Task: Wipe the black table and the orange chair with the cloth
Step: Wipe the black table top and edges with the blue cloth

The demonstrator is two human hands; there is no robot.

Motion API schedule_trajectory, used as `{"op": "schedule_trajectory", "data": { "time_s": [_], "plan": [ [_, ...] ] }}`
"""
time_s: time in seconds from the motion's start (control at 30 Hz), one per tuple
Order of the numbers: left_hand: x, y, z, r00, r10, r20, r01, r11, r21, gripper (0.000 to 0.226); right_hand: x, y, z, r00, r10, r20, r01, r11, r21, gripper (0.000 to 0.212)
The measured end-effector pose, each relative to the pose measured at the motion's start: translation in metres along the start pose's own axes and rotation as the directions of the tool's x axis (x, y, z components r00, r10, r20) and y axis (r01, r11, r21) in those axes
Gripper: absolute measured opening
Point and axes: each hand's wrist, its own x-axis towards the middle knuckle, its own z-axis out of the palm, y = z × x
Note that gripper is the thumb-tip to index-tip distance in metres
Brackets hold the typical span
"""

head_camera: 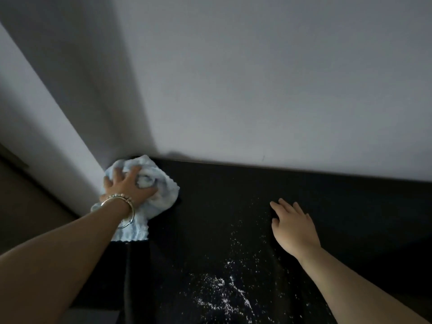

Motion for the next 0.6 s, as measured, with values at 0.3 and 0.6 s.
{"op": "schedule_trajectory", "data": {
  "time_s": [0.3,0.6],
  "plan": [
    [-0.057,0.092,0.042,0.787,0.614,0.05,-0.615,0.788,0.003,0.039,0.004,0.004,-0.004,0.999,-0.02,0.04,0.019,1.0,0.017,0.05],
    [0.003,0.103,0.026,0.914,0.393,0.099,-0.389,0.919,-0.058,0.079,0.002,0.01,-0.006,0.997,-0.042,0.067,0.036,0.995,0.095,0.051]
  ]
}}
